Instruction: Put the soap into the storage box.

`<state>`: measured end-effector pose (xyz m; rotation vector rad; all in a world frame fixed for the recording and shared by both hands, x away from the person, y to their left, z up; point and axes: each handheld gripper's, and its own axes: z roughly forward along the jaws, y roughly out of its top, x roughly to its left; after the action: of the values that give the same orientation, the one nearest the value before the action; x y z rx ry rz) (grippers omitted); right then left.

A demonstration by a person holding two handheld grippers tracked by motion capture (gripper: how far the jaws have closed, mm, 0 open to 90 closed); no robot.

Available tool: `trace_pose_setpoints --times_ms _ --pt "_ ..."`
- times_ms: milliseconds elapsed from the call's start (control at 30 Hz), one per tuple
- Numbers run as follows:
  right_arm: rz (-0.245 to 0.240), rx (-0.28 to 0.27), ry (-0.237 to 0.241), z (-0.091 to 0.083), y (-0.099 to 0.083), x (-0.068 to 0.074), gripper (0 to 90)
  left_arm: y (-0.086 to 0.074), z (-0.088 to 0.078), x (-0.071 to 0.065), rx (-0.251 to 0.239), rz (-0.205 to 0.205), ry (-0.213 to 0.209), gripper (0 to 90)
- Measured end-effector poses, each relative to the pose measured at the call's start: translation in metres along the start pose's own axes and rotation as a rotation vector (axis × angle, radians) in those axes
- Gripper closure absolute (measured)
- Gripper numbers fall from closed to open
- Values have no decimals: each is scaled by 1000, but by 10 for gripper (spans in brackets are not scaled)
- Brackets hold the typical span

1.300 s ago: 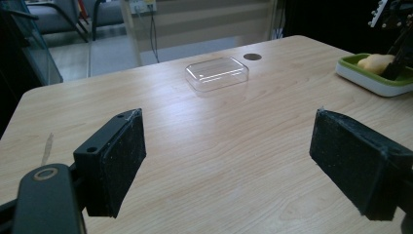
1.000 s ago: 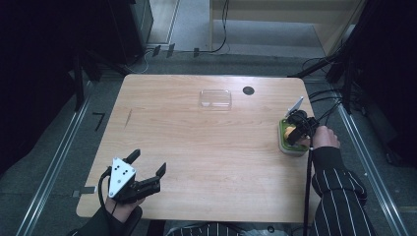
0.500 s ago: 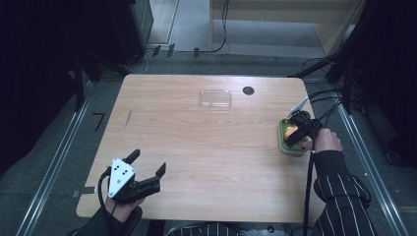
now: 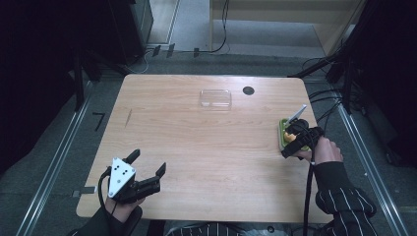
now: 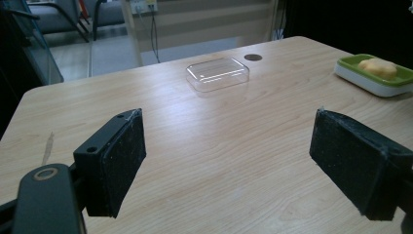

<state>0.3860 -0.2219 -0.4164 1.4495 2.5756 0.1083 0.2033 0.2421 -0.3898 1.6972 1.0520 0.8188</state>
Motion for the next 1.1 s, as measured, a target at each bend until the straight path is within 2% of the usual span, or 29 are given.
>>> trace_pose_setpoints --times_ms 233,600,1100 --pt "-20 5 -6 -2 -9 15 6 0 0 0 0 -1 1 137" --pt "-69 46 -23 3 -29 39 6 0 0 0 1 -1 1 137" --pt "-68 66 -11 16 -58 55 5 0 0 0 0 0 0 137"
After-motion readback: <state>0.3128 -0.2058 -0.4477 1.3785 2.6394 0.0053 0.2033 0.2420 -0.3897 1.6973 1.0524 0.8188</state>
